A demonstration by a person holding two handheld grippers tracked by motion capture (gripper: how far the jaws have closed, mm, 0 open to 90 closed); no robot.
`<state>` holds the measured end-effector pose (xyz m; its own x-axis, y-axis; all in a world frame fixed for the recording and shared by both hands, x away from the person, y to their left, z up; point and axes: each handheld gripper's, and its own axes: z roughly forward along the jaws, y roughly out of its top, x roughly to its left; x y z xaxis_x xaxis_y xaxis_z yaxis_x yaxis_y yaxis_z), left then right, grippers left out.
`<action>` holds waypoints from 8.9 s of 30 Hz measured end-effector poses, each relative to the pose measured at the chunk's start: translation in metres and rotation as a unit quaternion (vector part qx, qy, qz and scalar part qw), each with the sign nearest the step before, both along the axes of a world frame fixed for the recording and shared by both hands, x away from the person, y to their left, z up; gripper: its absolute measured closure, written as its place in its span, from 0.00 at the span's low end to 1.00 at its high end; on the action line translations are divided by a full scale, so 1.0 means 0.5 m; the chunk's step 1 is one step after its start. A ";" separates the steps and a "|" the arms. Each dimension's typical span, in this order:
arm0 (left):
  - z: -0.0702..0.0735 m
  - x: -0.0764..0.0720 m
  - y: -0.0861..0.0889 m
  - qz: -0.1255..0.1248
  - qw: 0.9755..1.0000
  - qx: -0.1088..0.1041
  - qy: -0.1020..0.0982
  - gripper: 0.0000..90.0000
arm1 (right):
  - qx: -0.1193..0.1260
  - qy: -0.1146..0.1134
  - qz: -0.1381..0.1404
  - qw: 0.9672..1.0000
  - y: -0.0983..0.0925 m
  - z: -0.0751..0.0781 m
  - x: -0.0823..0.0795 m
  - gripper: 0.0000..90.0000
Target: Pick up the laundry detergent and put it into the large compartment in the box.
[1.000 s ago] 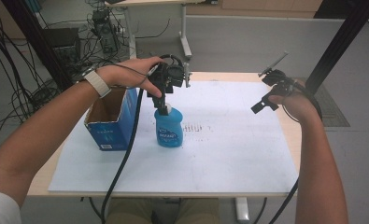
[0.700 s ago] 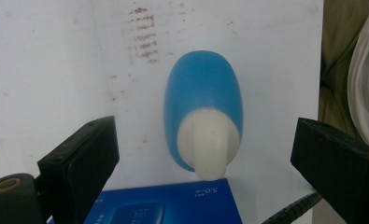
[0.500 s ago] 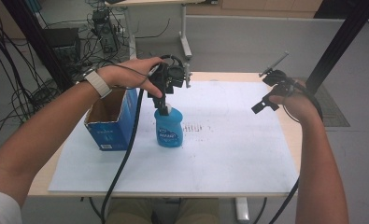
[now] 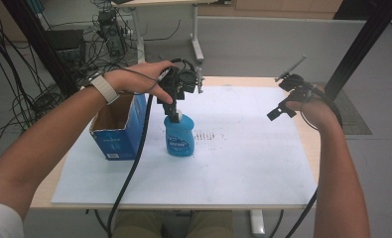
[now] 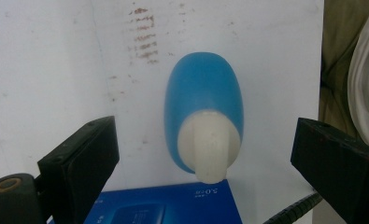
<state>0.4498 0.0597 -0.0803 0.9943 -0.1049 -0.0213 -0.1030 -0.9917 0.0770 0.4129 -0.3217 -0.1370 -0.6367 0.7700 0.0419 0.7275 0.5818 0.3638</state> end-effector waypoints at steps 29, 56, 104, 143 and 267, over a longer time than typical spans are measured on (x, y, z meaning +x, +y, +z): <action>-0.036 -0.002 -0.002 0.005 1.000 0.001 0.000 0.09 | 0.001 0.001 0.001 1.000 0.000 -0.005 -0.002 0.09; -0.108 -0.011 -0.014 0.006 1.000 0.018 -0.007 0.10 | 0.007 0.007 0.000 1.000 -0.005 -0.028 0.000 0.09; -0.146 -0.024 -0.015 -0.002 1.000 0.014 -0.019 0.34 | 0.009 0.006 0.003 1.000 0.000 -0.032 0.004 0.09; -0.145 -0.030 -0.017 -0.006 1.000 0.016 -0.026 0.42 | 0.007 0.006 0.003 1.000 0.002 -0.025 0.001 0.09; -0.122 -0.033 -0.004 0.024 1.000 0.007 -0.017 0.42 | 0.014 -0.001 -0.003 1.000 -0.010 -0.019 -0.017 0.09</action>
